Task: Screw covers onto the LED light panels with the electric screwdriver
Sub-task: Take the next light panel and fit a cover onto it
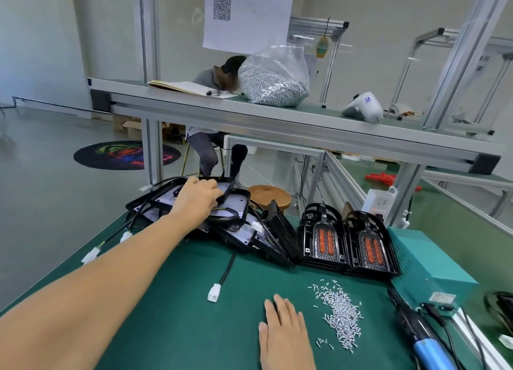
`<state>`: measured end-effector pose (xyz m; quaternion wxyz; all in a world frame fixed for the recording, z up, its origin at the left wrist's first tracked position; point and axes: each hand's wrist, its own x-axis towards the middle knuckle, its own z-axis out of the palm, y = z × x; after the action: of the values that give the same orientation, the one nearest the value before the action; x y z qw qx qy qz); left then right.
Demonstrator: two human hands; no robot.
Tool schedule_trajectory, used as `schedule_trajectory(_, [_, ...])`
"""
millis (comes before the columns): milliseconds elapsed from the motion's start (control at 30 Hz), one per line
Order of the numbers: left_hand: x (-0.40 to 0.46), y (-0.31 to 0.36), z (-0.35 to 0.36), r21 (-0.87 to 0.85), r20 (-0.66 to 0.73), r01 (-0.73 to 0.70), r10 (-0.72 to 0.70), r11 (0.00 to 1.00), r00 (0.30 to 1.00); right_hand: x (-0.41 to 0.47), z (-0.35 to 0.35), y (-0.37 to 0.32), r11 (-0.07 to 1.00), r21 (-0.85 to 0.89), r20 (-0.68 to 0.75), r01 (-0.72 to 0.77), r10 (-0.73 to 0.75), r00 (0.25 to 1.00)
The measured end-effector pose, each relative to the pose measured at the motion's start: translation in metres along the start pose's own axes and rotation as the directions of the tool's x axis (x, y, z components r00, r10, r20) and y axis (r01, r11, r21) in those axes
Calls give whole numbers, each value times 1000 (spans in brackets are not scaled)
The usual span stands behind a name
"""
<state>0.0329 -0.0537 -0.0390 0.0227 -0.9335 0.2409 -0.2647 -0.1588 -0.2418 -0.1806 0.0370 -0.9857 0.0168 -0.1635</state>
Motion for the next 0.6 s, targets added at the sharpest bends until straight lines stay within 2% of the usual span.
schedule_trajectory(67, [-6, 3, -9, -72, -147, -47, 36, 996, 988, 1, 1, 0, 1000, 18, -16, 4, -4, 1000])
schedule_trajectory(133, [-17, 9, -20, -137, -321, -108, 59, 985, 945, 0, 1, 0, 999, 41, -21, -4, 5, 1000])
schedule_trajectory(233, [-40, 25, -33, -132, -452, -189, 111, 973, 885, -2, -5, 1, 997, 77, 51, -1, -3, 999])
schedule_trajectory(267, [-50, 32, -36, -128, -477, -207, 122, 970, 870, -1, -3, 1, 990, 143, 72, 1, -12, 997])
schedule_trajectory(300, [-61, 40, -38, -125, -497, -220, 130, 968, 858, -2, -3, 3, 951, 308, 81, -30, 6, 997])
schedule_trajectory(333, [-73, 48, -40, -127, -513, -234, 138, 964, 847, -2, -6, 3, 872, 479, 135, -104, 44, 990])
schedule_trajectory(400, [-98, 65, -39, -149, -540, -261, 142, 954, 830, -4, -15, -2, 645, 729, 207, -229, 111, 972])
schedule_trajectory(467, [-121, 84, -37, -177, -541, -279, 144, 944, 828, -2, -30, -14, 284, 900, 321, -329, 77, 944])
schedule_trajectory(500, [-130, 92, -36, -195, -534, -287, 144, 938, 833, -1, -33, -17, 99, 927, 358, -362, 55, 932])
schedule_trajectory(533, [-139, 99, -34, -222, -526, -291, 137, 931, 839, 0, -35, -20, -37, 929, 370, -369, 33, 928])
schedule_trajectory(567, [-147, 105, -33, -251, -520, -294, 127, 922, 845, 1, -38, -23, -108, 930, 356, -352, 20, 934])
schedule_trajectory(600, [-153, 110, -33, -280, -509, -294, 118, 914, 852, 1, -40, -24, -128, 940, 321, -316, 23, 947])
